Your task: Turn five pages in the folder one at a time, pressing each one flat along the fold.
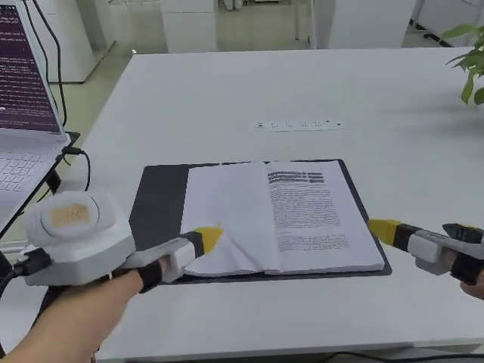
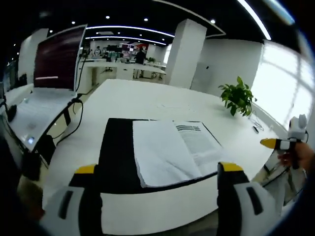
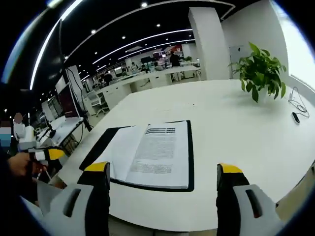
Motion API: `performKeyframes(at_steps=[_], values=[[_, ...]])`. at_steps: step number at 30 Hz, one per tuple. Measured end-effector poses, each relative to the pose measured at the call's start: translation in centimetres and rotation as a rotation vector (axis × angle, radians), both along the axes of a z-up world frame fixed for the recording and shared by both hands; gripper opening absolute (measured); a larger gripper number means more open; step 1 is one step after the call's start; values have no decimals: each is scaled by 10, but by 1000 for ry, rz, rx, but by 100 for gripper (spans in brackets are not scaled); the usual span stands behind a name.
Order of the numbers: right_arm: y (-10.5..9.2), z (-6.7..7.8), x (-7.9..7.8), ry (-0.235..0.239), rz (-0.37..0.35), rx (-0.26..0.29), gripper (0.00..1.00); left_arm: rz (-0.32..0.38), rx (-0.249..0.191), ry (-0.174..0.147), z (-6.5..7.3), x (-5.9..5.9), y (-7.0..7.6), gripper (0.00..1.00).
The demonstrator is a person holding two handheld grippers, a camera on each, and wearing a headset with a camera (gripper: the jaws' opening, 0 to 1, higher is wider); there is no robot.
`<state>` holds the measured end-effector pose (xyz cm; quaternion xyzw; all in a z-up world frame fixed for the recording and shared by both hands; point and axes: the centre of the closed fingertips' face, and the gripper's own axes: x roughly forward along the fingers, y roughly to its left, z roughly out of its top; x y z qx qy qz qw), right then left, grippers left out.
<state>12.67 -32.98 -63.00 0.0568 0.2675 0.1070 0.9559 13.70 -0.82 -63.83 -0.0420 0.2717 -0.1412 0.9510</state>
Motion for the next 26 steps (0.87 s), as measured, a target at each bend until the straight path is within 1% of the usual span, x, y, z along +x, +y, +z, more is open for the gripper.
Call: performKeyframes(at_steps=[1, 2, 3, 6, 7, 8, 10, 13, 17, 19, 20, 21, 24, 26], values=[[0, 0, -1, -3, 2, -2, 96, -24, 24, -6, 0, -2, -2, 99], [0, 0, -1, -11, 9, -4, 100, -38, 52, -4, -1, -4, -2, 99], [0, 0, -2, -10, 10, -3, 99, -45, 59, 0, -3, -5, -2, 99], [0, -3, -6, 13, 16, 49, 100, -53, 57, 10, -4, -11, -6, 99], [-1, -2, -6, 7, 13, 58, 100, -56, 56, 9, -4, -12, -6, 99], [-3, 0, -6, -1, 12, 57, 100, -54, 50, 10, -3, -13, -6, 99], [-4, 2, -5, -21, 12, 53, 100, -67, 63, 1, -2, -15, -6, 99], [-9, 2, -5, -20, 12, 56, 100, -89, 83, -15, 2, -18, -5, 99], [-19, 3, -4, -28, -7, 67, 100, -83, 78, -39, 12, -18, 3, 99], [-23, 1, -5, -21, -20, 84, 100, -84, 73, -44, 16, -18, 6, 99], [-27, 1, -5, -18, -33, 106, 100, -87, 68, -41, 17, -19, 8, 99], [-29, 1, -4, -16, -44, 116, 100, -88, 67, -36, 17, -19, 9, 99], [-36, 3, -6, -31, -60, 99, 100, -107, 73, -38, 19, -21, 14, 99], [-38, 3, -8, -29, -64, 97, 100, -113, 63, -31, 20, -22, 14, 99]])
